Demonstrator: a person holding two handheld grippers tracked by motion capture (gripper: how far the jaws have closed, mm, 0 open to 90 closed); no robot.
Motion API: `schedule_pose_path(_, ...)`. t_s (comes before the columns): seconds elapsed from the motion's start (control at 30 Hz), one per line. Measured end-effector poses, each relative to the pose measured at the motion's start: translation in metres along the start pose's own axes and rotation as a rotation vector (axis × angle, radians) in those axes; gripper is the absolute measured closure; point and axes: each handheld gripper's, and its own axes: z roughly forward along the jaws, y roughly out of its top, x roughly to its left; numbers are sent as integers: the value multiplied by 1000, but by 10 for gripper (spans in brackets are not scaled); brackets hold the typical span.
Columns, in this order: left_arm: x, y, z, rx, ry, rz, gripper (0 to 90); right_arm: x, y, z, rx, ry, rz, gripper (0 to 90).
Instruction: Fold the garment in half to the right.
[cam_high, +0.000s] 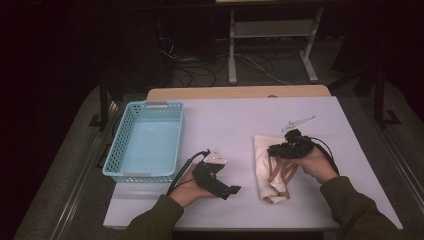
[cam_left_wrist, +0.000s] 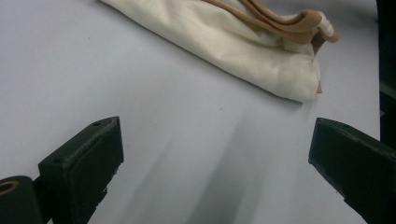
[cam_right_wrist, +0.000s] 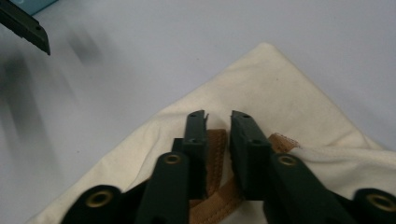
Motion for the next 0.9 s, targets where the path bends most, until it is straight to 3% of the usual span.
schedule_pose_path(0.2,2,0,0,2,2,-2,24,0,0,-3,-12,-4,-10,880)
schedule_pose_path(0.9,4,-1,2,19,-6,-11,21,-8,-27,-47,-90,-52,55,883)
